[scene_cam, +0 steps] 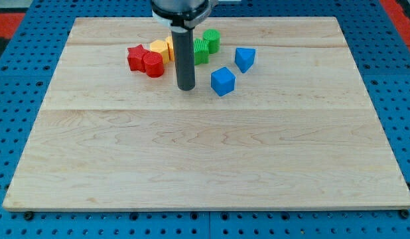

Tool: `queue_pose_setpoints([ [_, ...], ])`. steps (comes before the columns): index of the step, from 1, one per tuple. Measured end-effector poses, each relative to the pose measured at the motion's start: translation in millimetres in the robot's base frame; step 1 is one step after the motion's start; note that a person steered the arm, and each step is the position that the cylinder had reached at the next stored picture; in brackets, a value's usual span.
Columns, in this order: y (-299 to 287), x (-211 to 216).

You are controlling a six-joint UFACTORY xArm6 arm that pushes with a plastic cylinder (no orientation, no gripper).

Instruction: Push the blue cube to bottom of the blue triangle

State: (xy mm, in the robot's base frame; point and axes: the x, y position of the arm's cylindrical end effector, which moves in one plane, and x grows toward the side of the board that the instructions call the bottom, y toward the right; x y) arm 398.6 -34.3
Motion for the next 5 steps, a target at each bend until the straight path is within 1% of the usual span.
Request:
queue_pose_setpoints([
  [2,72,0],
  [3,96,0],
  [4,76,0],
  [5,25,0],
])
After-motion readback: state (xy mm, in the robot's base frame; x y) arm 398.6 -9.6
